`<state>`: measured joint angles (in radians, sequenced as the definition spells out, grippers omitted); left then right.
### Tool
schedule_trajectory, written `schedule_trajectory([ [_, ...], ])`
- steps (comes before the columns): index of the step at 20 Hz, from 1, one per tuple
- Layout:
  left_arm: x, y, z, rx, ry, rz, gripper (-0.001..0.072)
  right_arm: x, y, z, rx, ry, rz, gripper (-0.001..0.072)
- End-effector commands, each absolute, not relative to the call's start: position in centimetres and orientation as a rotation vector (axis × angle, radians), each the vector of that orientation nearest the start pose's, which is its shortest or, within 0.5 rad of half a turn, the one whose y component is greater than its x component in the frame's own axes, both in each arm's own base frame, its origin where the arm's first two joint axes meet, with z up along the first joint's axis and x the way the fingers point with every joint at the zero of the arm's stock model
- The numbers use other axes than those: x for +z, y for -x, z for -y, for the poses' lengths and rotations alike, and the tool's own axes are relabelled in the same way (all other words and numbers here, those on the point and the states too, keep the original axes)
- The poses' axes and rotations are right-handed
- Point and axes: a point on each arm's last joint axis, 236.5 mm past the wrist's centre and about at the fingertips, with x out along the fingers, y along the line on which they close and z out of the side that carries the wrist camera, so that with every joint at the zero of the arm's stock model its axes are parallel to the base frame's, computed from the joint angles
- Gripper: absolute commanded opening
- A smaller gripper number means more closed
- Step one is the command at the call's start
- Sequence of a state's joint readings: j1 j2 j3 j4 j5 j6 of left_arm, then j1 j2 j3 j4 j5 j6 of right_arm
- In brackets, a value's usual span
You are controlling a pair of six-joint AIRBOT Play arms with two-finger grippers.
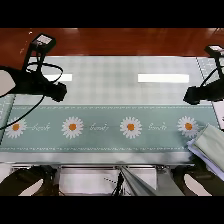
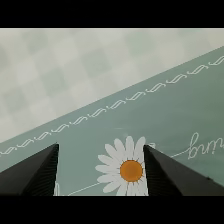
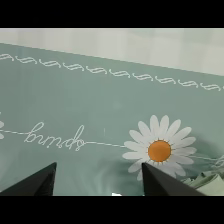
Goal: Fold the shirts.
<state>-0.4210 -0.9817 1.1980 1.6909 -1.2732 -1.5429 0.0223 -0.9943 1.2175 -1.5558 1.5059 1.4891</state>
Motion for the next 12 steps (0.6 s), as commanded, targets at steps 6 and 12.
schedule_trajectory([
  [6,11.65,-32.86,11.44,-0.291,-0.354,-1.029,0.0598,10.11,-29.85,-1.15,0.085,0.086,-1.291,0.0602],
  [12,11.65,-32.85,11.45,-0.291,-0.354,-1.029,0.0597,10.11,-29.85,-1.07,0.082,0.088,-1.291,0.0602],
])
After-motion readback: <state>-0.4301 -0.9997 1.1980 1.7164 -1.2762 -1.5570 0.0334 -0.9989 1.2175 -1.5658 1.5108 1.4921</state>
